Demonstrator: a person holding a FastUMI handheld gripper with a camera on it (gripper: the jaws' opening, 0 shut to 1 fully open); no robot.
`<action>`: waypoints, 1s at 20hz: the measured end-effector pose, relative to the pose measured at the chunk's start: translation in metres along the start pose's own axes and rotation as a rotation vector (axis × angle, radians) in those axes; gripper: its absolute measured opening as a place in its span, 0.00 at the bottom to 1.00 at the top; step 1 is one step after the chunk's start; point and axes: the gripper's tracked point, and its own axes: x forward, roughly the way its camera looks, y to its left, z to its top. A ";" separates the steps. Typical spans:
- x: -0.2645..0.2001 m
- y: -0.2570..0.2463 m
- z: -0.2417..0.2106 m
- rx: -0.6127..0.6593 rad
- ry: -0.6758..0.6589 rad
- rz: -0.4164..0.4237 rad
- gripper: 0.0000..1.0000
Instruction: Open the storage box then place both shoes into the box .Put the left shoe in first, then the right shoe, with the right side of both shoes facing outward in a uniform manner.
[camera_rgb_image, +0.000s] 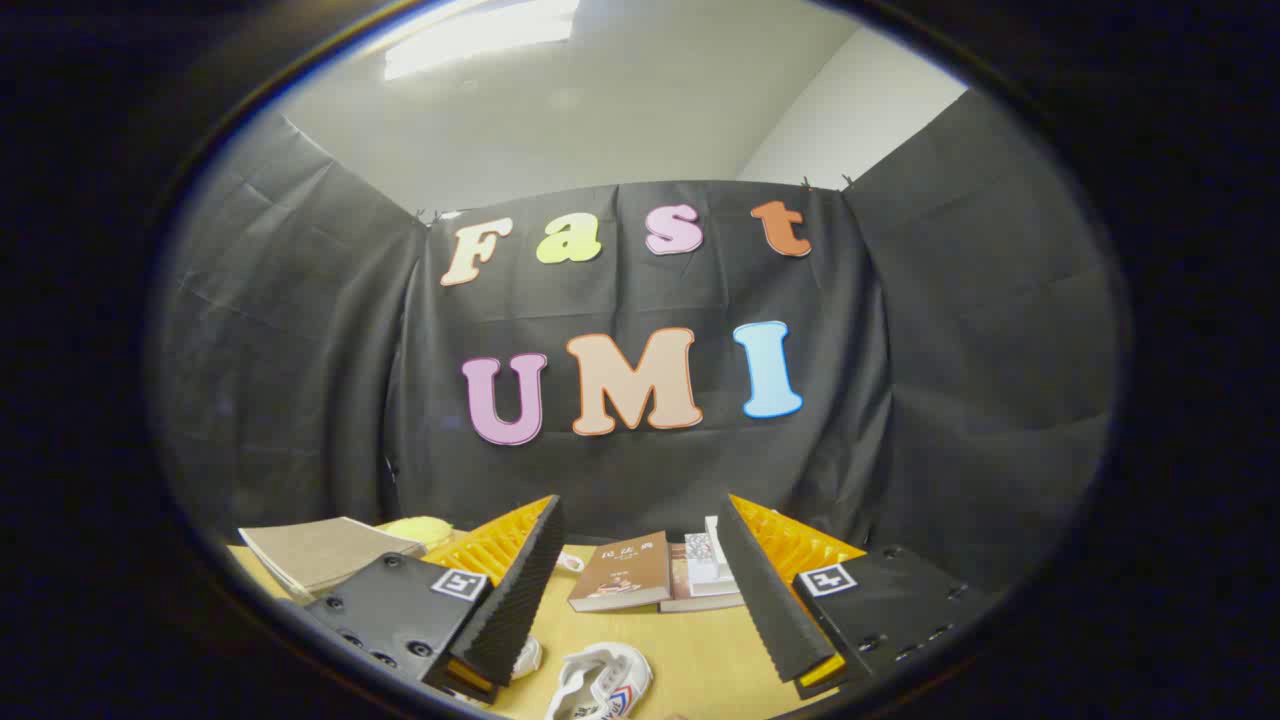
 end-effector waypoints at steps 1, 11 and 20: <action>0.000 0.000 0.000 0.001 -0.001 0.000 0.97; -0.003 -0.003 -0.003 -0.025 -0.004 -0.014 0.97; -0.003 -0.011 -0.016 0.054 0.037 -0.002 0.97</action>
